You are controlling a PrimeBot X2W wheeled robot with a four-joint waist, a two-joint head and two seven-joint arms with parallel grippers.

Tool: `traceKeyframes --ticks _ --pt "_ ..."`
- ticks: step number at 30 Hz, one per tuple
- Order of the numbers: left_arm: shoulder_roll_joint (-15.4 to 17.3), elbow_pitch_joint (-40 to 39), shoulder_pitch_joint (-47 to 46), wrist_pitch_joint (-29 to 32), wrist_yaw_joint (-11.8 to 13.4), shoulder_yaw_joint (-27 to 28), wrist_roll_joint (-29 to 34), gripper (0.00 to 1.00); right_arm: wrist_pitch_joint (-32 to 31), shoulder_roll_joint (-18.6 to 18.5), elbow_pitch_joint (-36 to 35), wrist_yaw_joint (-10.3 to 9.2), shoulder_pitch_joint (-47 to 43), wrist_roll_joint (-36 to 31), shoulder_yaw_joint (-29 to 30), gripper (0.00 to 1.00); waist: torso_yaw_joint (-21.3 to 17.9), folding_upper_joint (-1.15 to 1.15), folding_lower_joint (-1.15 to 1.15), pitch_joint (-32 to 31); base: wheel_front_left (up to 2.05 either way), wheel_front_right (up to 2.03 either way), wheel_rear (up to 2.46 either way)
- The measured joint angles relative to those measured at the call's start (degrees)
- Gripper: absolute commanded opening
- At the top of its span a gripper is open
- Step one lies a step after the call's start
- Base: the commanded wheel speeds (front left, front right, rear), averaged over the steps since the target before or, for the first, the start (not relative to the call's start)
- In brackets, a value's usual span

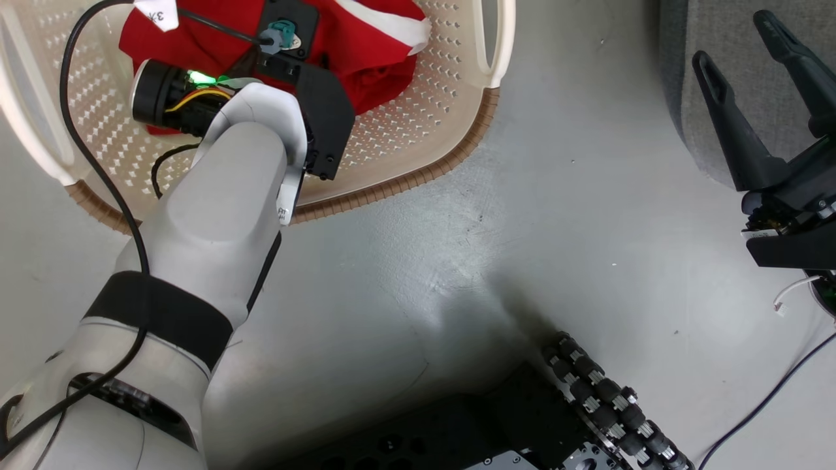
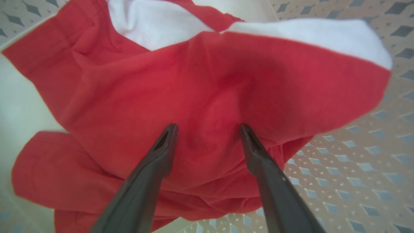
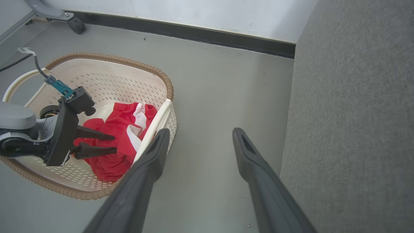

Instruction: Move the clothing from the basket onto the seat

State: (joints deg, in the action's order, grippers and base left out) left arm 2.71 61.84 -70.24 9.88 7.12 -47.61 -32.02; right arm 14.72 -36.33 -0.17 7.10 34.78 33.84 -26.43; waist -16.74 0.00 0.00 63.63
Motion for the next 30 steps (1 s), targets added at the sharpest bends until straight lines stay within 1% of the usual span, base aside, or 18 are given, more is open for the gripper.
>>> traceKeyframes --ticks 3,5,8,9,10,11,17,24,30 --pt "0.0 0.8 -0.2 -0.5 0.0 0.4 0.4 1.0 0.0 0.0 0.1 0.05 0.0 0.0 -0.4 1.0 -0.5 0.0 0.0 0.0 0.0 0.0 0.0" --pt "0.0 1.0 -0.8 -0.9 0.0 0.6 0.5 0.95 0.0 0.0 0.3 0.29 0.0 0.1 -0.4 1.0 -0.9 0.0 0.0 0.1 0.0 0.0 0.0" --pt "0.0 1.0 -1.1 -1.6 0.0 0.8 0.5 0.48 0.0 0.2 0.6 0.46 0.1 0.5 -0.4 1.0 -1.4 0.0 0.0 0.2 0.0 0.0 0.0" --pt "0.0 1.0 -1.1 -2.0 0.0 0.8 0.6 0.42 0.0 0.3 0.7 0.46 0.2 0.5 -0.4 1.0 -1.5 0.0 0.0 0.2 0.0 0.0 0.0" --pt "0.0 1.0 -1.1 -2.1 0.0 0.8 0.7 0.32 0.0 0.4 0.8 0.46 0.2 0.5 -0.4 1.0 -1.6 0.0 0.0 0.2 0.0 0.0 0.0" --pt "0.0 1.0 -1.1 -2.5 0.0 0.9 0.7 0.0 0.0 0.5 0.9 0.46 0.2 0.5 -0.4 1.0 -1.7 0.0 0.0 0.1 0.0 0.0 0.0" --pt "0.0 0.9 -1.2 -3.6 0.0 1.1 0.8 0.0 0.0 1.0 1.4 0.46 0.9 1.0 -0.6 1.0 -2.1 0.0 0.0 0.0 0.0 0.0 0.0" --pt "0.0 -2.2 -0.3 -8.3 0.0 2.4 -0.7 0.0 0.0 1.2 2.7 0.47 0.9 1.5 -0.6 1.0 -1.2 0.0 0.0 -1.5 0.0 0.0 0.0" --pt "0.0 -4.9 3.9 -12.2 0.0 2.3 -3.3 0.0 0.0 1.1 4.1 0.46 0.8 2.0 0.1 1.0 0.0 0.0 0.0 -3.6 0.0 0.0 0.0"
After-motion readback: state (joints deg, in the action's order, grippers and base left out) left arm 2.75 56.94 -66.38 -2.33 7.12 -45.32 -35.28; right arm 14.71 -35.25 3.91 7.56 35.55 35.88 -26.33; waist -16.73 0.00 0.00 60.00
